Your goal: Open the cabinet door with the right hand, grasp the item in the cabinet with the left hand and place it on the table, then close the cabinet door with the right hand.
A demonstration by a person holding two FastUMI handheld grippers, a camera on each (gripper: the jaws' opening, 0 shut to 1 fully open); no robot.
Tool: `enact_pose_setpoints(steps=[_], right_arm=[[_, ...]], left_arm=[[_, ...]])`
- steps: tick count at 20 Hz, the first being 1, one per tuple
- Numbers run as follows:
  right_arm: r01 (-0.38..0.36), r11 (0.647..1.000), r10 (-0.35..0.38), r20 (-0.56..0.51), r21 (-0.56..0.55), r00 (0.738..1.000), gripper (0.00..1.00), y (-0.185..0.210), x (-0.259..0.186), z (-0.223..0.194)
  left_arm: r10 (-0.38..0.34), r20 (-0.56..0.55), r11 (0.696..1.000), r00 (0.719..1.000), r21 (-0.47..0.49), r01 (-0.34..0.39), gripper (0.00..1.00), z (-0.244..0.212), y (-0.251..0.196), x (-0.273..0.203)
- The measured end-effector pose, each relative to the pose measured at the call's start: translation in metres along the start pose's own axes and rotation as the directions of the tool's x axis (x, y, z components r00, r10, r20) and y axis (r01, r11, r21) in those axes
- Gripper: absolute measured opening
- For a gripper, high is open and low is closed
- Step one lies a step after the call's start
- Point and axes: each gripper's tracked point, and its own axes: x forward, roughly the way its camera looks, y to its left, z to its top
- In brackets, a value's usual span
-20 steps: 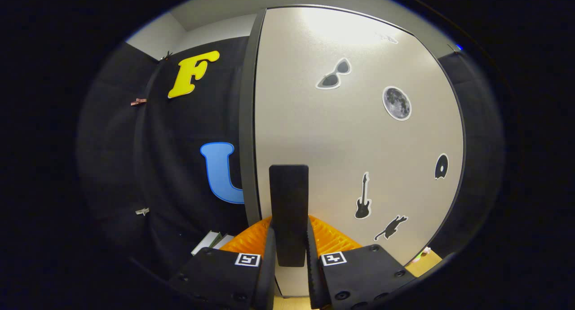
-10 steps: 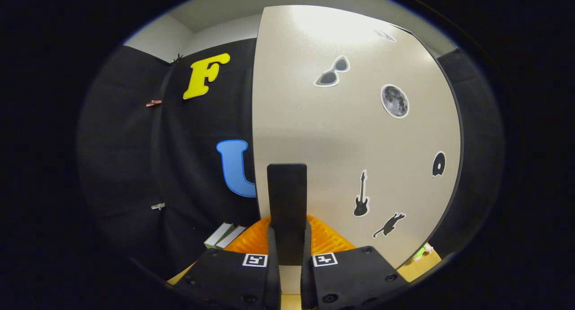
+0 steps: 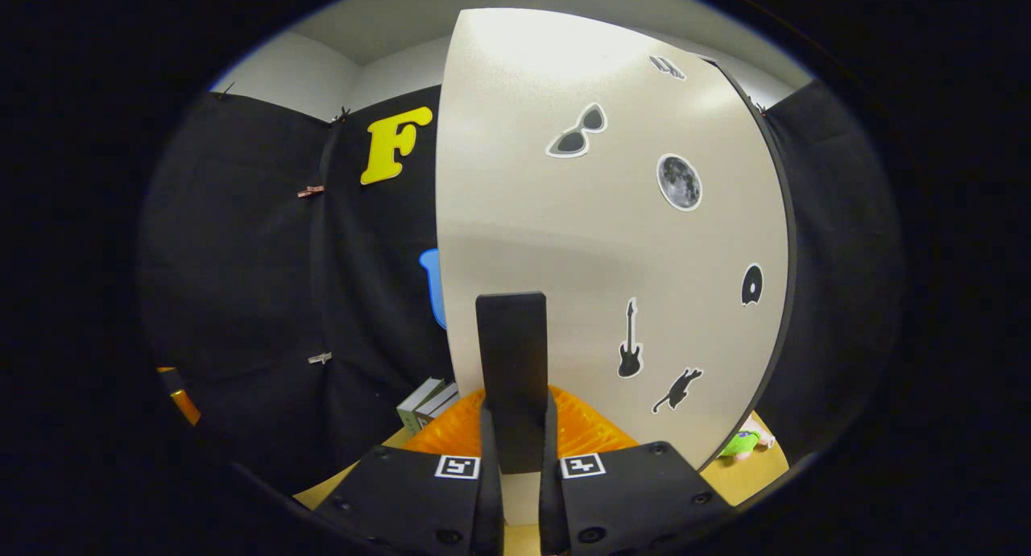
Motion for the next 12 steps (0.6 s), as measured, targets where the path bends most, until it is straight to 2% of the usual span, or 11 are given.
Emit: enact_pose_setpoints(steps=[7,12], right_arm=[[-0.036,0.999,0.037,-0.011,0.022,0.999,0.21,-0.027,-0.059,-0.001],[-0.028,0.998,0.029,-0.024,0.048,0.999,0.21,-0.052,-0.088,0.0]], left_arm=[[0.0,-0.008,1.0,1.0,-0.002,0.0,0.95,-0.004,-0.016,-0.011],[-0.009,0.002,1.0,1.0,0.005,0.009,0.94,0.0,-0.031,-0.012]])
